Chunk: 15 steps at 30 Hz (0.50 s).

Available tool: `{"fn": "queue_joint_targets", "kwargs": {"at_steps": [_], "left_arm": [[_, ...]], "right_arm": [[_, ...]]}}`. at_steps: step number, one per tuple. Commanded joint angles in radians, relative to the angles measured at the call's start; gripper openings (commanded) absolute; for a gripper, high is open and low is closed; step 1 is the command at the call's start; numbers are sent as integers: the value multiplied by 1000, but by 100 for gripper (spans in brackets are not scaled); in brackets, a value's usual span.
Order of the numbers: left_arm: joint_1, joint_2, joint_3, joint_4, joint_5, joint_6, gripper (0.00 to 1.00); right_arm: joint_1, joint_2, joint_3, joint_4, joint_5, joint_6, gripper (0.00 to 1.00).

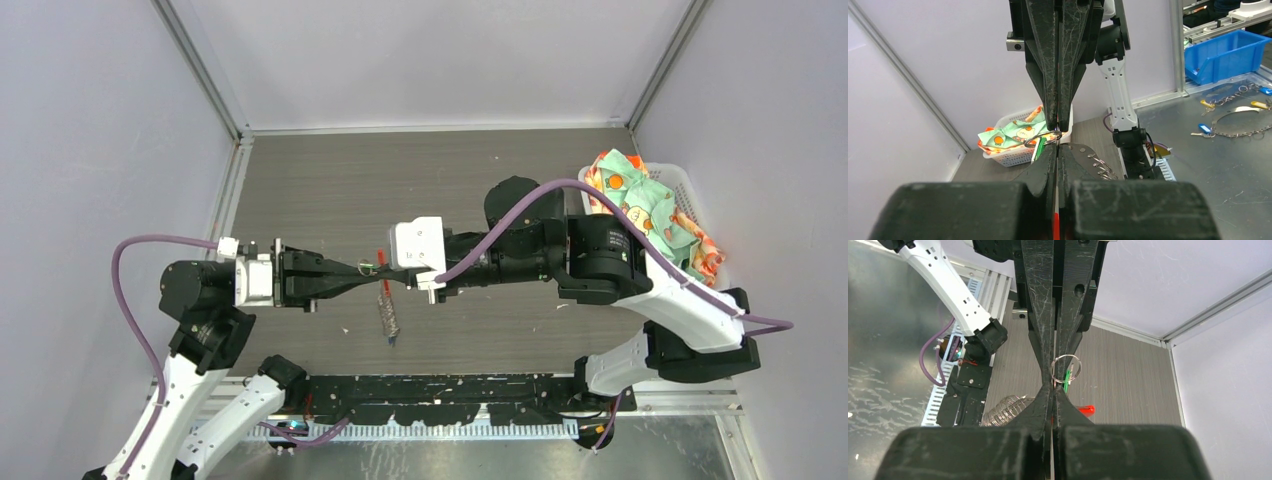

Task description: Put the keys on the keyring

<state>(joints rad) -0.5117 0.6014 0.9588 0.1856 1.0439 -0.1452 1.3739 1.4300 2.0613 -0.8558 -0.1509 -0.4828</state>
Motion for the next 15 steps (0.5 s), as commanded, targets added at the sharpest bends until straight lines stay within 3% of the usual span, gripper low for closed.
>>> {"fn": "queue_joint_targets", "kwargs": {"at_steps": [1, 5, 9, 15], "left_arm": [[-4, -11, 3, 12, -12, 12, 0], [-4, -17, 2, -4, -11, 10, 0], [-4, -34, 12, -71, -10, 42, 17], [-3, -123, 44, -372, -42, 276, 25]], "right_arm": [[7, -71, -63, 91, 51, 33, 1], [6, -115, -149, 166, 58, 60, 1], [6, -177, -256, 278, 72, 99, 1], [-17, -214, -295, 283, 23, 187, 1]]}}
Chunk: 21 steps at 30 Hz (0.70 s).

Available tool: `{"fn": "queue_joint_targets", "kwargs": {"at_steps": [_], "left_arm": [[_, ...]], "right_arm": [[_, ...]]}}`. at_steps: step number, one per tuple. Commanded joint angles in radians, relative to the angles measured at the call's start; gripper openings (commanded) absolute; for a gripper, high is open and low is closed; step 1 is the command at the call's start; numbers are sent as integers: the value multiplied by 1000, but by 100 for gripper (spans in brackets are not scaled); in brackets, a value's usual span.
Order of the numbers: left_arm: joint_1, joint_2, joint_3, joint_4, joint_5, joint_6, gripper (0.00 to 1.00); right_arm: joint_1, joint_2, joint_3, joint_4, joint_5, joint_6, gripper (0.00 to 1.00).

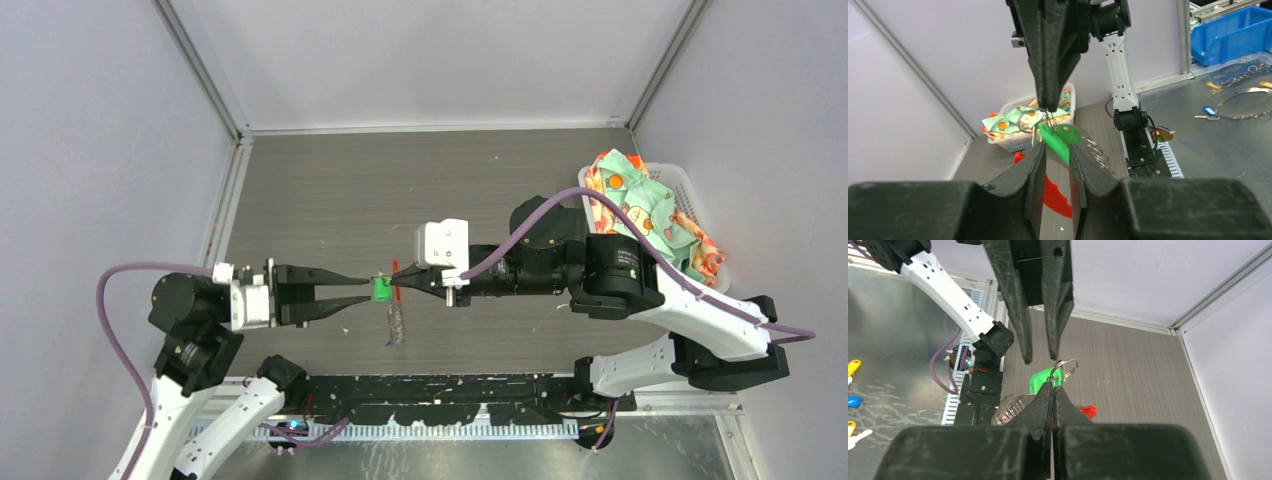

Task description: Put the keys on the keyring

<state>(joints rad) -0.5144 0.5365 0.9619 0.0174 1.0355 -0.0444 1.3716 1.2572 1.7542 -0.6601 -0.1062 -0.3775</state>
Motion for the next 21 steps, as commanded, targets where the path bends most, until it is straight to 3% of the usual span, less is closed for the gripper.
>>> {"fn": "queue_joint_targets", "kwargs": {"at_steps": [1, 7, 8, 9, 10, 12, 17, 21], "left_arm": [[-1, -73, 45, -247, -43, 215, 26], [-1, -88, 86, -354, -150, 406, 36], [-1, -75, 102, -351, -165, 413, 44], [-1, -57, 117, -353, -168, 417, 64], [-1, -39, 136, -361, -154, 420, 73], [-1, 2, 177, -416, -73, 457, 80], [-1, 117, 277, -640, 161, 549, 77], [-1, 140, 284, -657, 198, 552, 57]], "right_arm": [[-19, -38, 18, 71, -29, 96, 1], [-53, -3, 67, -59, -133, 152, 1], [-58, 8, 83, -89, -154, 154, 1], [-60, 23, 101, -126, -168, 156, 1], [-60, 36, 119, -154, -184, 155, 1], [-62, 67, 156, -204, -206, 152, 1], [-63, 148, 261, -322, -252, 152, 1], [-63, 183, 306, -364, -271, 152, 1]]}}
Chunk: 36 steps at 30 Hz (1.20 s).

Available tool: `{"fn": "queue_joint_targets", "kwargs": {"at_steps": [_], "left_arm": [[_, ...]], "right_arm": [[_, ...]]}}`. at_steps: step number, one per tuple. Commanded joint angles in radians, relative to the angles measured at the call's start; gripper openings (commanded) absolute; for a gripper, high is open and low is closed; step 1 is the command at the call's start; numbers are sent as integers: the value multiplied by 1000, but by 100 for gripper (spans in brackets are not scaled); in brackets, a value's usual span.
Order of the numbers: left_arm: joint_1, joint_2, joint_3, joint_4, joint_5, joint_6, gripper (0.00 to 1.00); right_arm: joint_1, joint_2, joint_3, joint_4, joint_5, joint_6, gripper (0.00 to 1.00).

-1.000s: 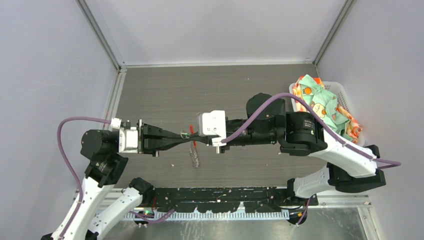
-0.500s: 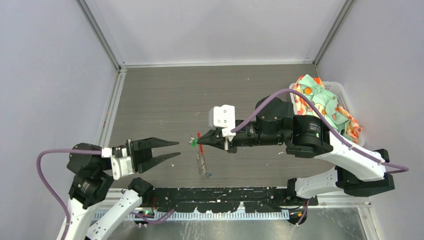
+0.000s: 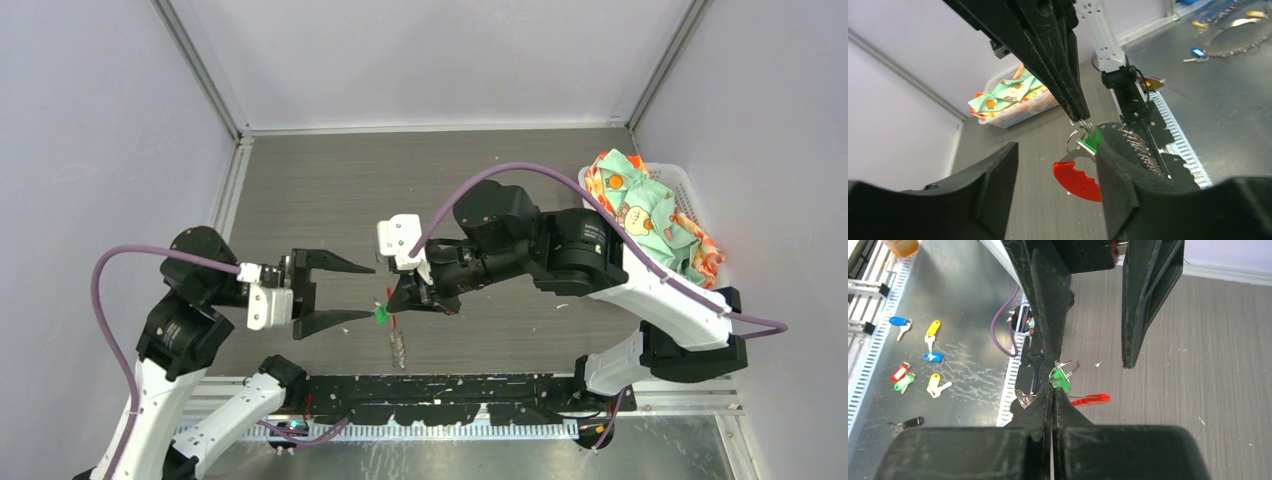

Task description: Put the keys on the keyring

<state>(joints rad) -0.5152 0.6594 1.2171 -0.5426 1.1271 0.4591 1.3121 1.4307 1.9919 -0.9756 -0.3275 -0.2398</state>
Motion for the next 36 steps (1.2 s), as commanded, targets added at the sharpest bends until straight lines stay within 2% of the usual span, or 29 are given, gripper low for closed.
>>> {"fn": "queue_joint_targets", "kwargs": {"at_steps": [1, 7, 9, 15, 20, 24, 28, 32, 36], "left_arm": [[0, 22, 32, -106, 109, 51, 52], [0, 29, 42, -177, 122, 117, 39], [0, 28, 37, -189, 123, 132, 37], [0, 32, 22, -197, 133, 173, 47], [0, 41, 21, -196, 136, 199, 50], [0, 46, 21, -201, 147, 200, 38], [0, 40, 27, -278, 130, 291, 27], [0, 40, 39, -381, 111, 412, 15], [0, 33, 44, -392, 97, 452, 2]], "right_arm": [[-5, 12, 69, -47, -54, 13, 1], [-17, 29, 80, -44, -68, 14, 1], [-22, 32, 80, -41, -78, 16, 1], [-47, 61, 96, -51, -133, 23, 1], [-61, 86, 116, -60, -162, 26, 1], [-67, 92, 119, -55, -165, 25, 1], [-74, 81, 106, -38, -166, 29, 1], [-83, 39, 44, 36, -154, 49, 1], [-104, -16, -43, 141, -153, 89, 1]]}}
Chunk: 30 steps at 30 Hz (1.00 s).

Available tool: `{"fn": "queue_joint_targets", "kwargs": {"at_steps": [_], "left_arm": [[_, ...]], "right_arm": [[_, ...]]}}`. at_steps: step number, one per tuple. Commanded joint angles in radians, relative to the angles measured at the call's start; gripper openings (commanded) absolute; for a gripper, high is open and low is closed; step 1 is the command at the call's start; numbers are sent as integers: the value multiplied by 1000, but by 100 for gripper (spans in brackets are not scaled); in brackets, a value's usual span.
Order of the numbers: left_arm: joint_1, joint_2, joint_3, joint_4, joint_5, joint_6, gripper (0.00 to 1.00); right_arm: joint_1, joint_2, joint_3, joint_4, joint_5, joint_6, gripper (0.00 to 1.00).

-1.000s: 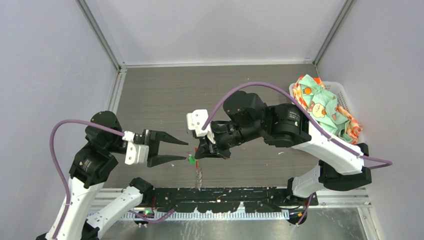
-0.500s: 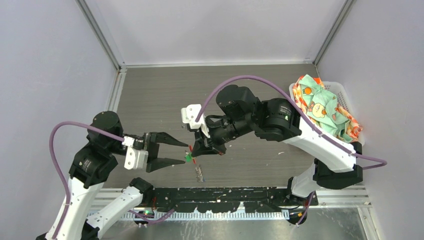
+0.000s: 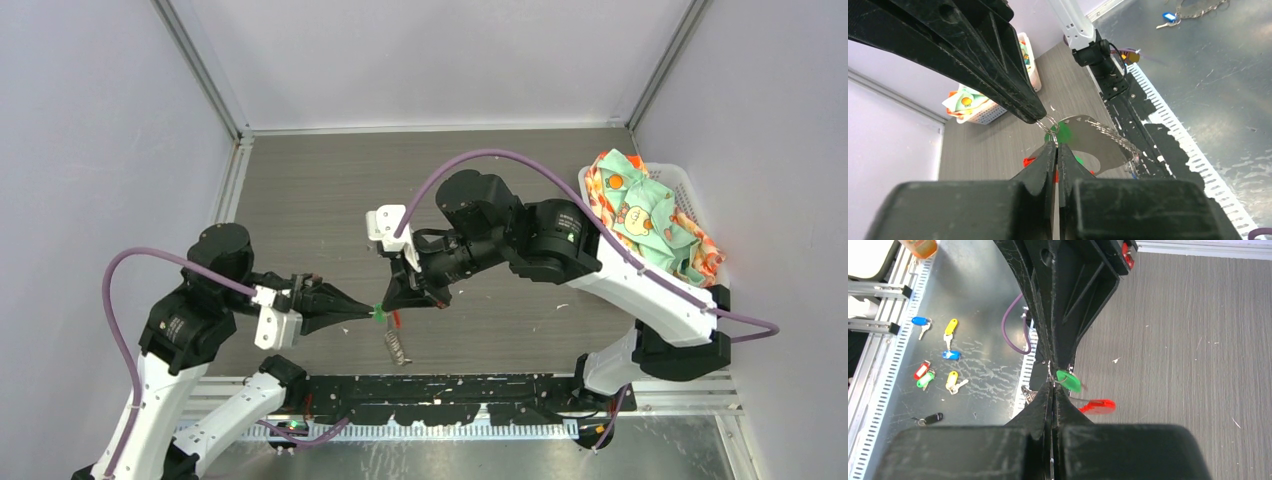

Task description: Put the keys on the keyring

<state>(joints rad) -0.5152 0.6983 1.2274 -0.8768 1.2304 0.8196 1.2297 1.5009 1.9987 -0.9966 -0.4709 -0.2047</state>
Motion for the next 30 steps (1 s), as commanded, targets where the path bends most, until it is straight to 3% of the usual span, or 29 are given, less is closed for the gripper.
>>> {"fn": "queue_joint_targets", "kwargs": {"at_steps": [1, 11, 12, 13, 15, 19, 23, 28, 30], "left_arm": [[0, -7, 34, -57, -2, 101, 1], [0, -78, -28, 76, -3, 105, 0], [0, -83, -38, 81, -9, 107, 0], [0, -94, -56, 82, -25, 116, 0], [0, -101, -70, 82, -32, 130, 0], [0, -103, -86, 82, -45, 145, 5], [0, -105, -80, 81, -50, 122, 27], [0, -119, -73, 85, -67, 48, 34], [0, -128, -73, 133, -88, -51, 34]], "right_arm": [[-25, -97, -69, 189, -11, 64, 1], [-30, -202, -280, 468, 69, 185, 1], [-29, -214, -308, 509, 85, 198, 1], [-29, -264, -410, 659, 134, 250, 1], [-29, -283, -465, 743, 155, 281, 1], [-27, -309, -559, 881, 178, 339, 1], [-23, -335, -623, 954, 205, 364, 1], [-18, -397, -721, 1073, 262, 373, 1], [-19, -414, -746, 1098, 269, 370, 1]]}}
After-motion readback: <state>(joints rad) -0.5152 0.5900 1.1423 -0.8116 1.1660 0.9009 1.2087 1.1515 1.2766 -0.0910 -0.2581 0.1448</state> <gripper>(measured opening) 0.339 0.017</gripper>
